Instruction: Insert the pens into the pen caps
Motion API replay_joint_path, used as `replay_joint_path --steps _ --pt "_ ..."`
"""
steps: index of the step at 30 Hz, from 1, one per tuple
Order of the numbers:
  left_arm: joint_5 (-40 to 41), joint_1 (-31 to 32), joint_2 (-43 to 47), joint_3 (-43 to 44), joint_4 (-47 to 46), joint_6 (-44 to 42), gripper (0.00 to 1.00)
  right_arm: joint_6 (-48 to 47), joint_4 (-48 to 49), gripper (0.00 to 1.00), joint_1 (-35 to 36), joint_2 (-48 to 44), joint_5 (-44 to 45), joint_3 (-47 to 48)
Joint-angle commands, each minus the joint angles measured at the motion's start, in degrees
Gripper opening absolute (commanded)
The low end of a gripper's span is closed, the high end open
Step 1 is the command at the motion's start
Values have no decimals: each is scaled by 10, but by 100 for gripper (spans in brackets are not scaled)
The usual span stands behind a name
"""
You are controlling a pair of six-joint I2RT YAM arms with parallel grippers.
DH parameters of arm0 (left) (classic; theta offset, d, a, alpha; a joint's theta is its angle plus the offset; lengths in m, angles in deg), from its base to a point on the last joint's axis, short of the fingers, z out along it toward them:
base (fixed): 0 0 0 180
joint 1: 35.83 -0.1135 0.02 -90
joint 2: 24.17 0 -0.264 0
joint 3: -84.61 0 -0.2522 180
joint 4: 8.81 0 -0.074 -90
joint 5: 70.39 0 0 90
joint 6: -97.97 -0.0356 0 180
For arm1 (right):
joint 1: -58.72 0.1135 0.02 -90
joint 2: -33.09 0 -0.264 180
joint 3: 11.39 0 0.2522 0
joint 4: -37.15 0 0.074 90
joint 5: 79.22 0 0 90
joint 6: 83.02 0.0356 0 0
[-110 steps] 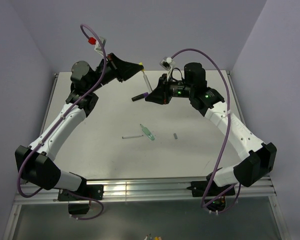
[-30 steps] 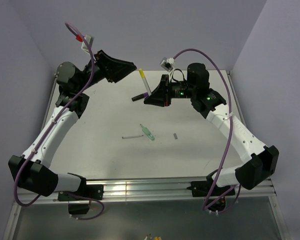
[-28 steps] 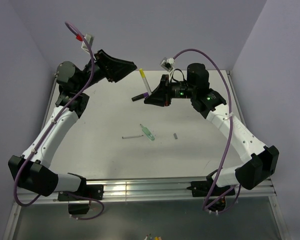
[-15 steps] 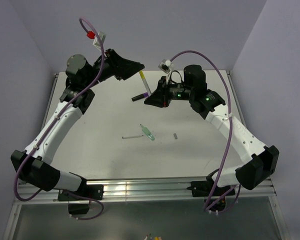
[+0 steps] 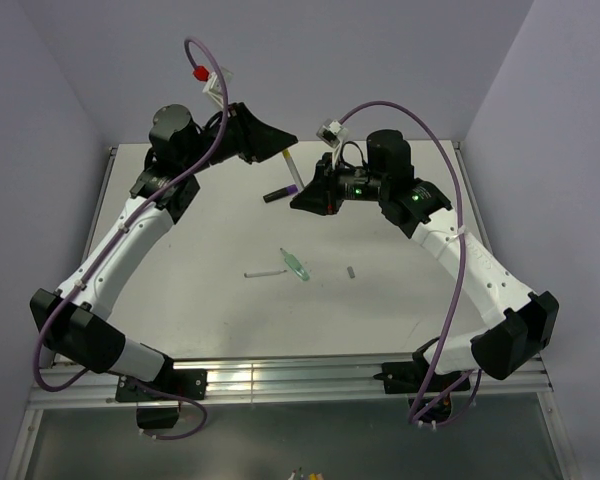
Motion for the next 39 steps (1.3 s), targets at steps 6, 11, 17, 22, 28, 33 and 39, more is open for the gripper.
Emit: replay_joint_path --steps 6,11,17,22,28,33,39 --pt "-5 3 8 12 -22 -1 14 -9 4 0 6 -14 1 27" --pt "-37 3 20 -37 -80 43 0 -8 3 0 5 -6 -29 43" --pt "-79 3 47 -145 -196 141 0 -7 13 0 4 -4 -101 67" --pt "-73 15 57 -186 -212 164 0 6 20 0 4 -2 -90 81" --pt "-6 53 76 -190 -116 126 0 32 12 0 5 -4 19 99" --pt "53 68 78 -191 -67 160 0 76 -2 0 7 2 89 139" --pt "40 73 68 -183 -74 174 0 40 -28 0 14 18 120 172"
